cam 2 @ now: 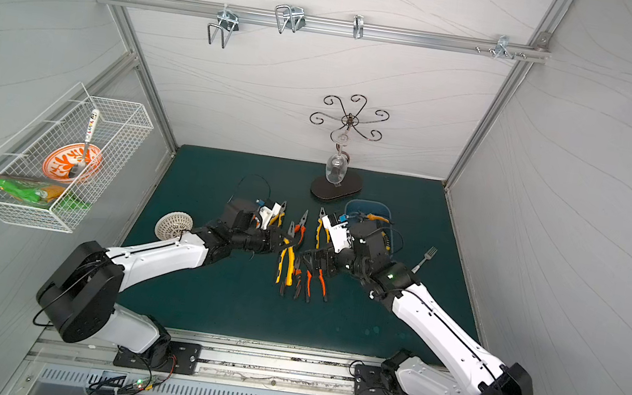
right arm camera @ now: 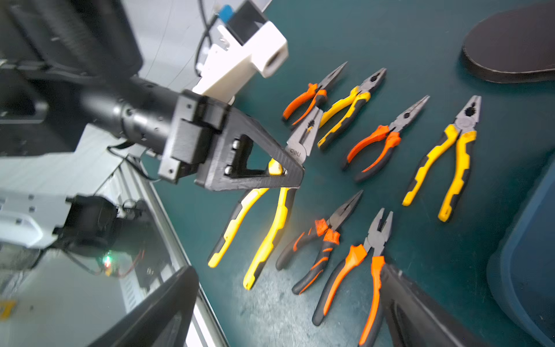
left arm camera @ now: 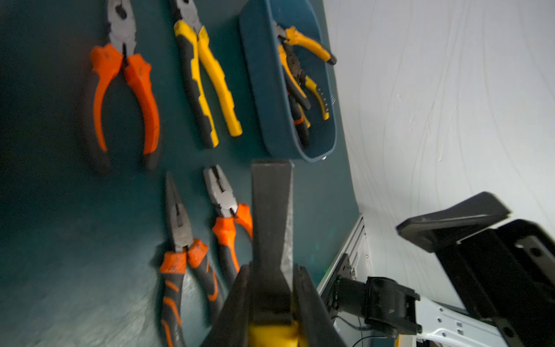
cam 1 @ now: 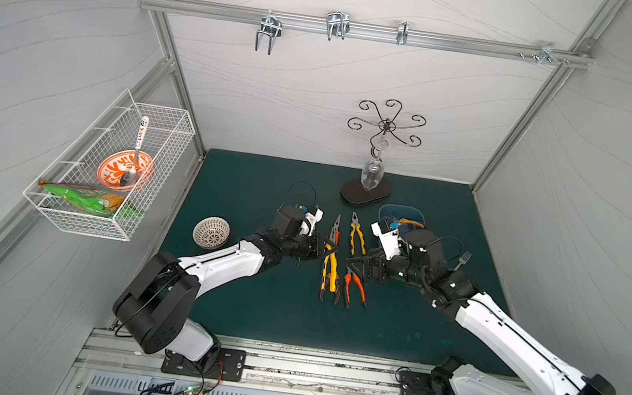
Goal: Take the pliers out of the storage box
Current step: Place the pliers at the center of the board.
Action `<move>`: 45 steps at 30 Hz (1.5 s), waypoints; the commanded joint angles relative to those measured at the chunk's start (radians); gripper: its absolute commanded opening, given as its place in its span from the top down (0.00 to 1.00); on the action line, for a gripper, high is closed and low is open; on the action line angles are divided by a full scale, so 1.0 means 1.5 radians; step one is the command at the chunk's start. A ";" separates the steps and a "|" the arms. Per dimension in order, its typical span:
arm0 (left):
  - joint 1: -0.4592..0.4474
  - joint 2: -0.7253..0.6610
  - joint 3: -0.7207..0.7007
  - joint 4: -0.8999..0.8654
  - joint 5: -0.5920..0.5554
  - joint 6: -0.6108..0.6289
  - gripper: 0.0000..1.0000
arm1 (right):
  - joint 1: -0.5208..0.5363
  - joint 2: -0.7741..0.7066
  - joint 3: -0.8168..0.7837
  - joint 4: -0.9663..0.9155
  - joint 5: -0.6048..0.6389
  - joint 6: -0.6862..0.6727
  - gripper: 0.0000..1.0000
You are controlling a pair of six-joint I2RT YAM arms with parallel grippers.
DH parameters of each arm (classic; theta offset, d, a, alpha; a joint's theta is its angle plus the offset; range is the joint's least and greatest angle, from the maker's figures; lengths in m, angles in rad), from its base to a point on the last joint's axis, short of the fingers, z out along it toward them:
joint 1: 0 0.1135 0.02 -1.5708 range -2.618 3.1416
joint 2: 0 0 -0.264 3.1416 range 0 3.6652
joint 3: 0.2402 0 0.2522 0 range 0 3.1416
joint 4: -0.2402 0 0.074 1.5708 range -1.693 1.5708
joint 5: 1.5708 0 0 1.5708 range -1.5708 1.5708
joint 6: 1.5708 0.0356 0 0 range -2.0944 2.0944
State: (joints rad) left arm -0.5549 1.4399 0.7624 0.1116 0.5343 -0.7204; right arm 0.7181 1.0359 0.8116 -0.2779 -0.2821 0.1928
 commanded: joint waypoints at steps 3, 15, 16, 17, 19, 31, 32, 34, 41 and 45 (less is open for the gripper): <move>0.002 -0.014 -0.021 -0.031 -0.028 0.060 1.00 | 0.042 -0.029 -0.013 -0.034 -0.029 -0.061 0.01; 0.011 0.070 0.012 -0.112 -0.078 0.090 1.00 | 0.120 -0.005 -0.010 -0.069 0.052 -0.081 0.01; 0.013 0.078 0.015 -0.112 -0.079 0.094 1.00 | 0.121 -0.007 -0.011 -0.069 0.054 -0.082 0.01; 0.016 0.085 0.017 -0.114 -0.081 0.095 1.00 | 0.122 -0.007 -0.012 -0.069 0.059 -0.083 0.01; 0.024 0.099 0.024 -0.112 -0.074 0.102 1.00 | 0.123 -0.008 -0.012 -0.069 0.062 -0.082 0.01; 0.029 0.178 0.059 -0.086 -0.074 0.114 1.00 | 0.124 0.008 -0.009 -0.076 0.078 -0.080 0.01; 0.028 0.185 0.064 -0.091 -0.072 0.112 1.00 | 0.124 0.008 -0.010 -0.077 0.079 -0.080 0.01; 0.029 0.194 0.067 -0.094 -0.071 0.103 0.94 | 0.124 0.006 -0.011 -0.078 0.082 -0.080 0.01; 0.029 0.199 0.071 -0.117 -0.081 0.085 0.67 | 0.124 0.005 -0.010 -0.081 0.102 -0.079 0.01; 0.029 0.191 0.073 -0.130 -0.080 0.087 0.58 | 0.123 0.003 -0.011 -0.080 0.121 -0.074 0.01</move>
State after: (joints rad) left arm -0.5140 1.7199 0.8433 -0.0792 0.4255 -0.5934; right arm 0.8974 1.0447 0.7956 -0.3809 -0.1322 0.0807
